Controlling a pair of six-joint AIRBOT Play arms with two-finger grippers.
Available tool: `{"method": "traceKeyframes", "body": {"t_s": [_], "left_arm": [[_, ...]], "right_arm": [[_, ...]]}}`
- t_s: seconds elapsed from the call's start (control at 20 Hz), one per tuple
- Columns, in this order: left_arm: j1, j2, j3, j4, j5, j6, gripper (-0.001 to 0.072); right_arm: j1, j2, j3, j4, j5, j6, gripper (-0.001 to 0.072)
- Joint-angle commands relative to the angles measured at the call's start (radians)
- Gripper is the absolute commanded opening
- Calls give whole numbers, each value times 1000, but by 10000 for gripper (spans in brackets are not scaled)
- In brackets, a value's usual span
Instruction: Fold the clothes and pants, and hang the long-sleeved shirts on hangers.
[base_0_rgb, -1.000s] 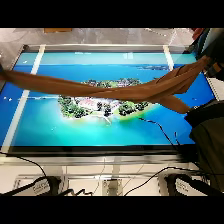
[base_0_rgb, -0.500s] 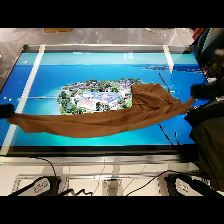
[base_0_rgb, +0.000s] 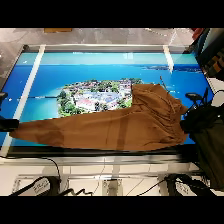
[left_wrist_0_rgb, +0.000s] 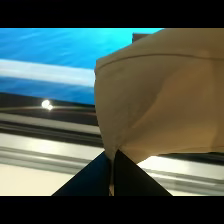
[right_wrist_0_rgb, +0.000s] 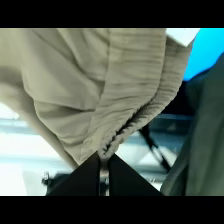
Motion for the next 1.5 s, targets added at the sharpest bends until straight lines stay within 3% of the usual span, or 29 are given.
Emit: {"method": "traceKeyframes", "body": {"t_s": [0.0, 0.5, 0.65, 0.85, 1.0, 1.15, 1.3, 1.45], "left_arm": [[2, -25, -45, 69, -3, 55, 11], [2, -146, -98, 249, -26, 70, 12], [-19, -151, -79, 217, 33, 28, 11], [-106, -151, 175, 194, 104, -1, 11], [-169, -146, 451, 48, 199, -18, 11], [-200, -116, 557, 49, 249, -17, 11], [-153, -109, 507, 12, 130, -17, 11], [-63, -110, 312, -17, 50, -16, 11]], "right_arm": [[0, 6, -56, -2, 48, -8, 23], [0, 6, -56, 8, 135, 11, 23], [0, 6, -56, 38, 37, 11, 23], [0, 6, -56, 54, -5, 20, 24], [0, 6, -56, 55, -5, 19, 24], [0, 6, -56, 55, 2, 19, 24], [0, 6, -56, 55, 5, 19, 24], [0, 6, -56, 55, 7, 19, 24]]}}
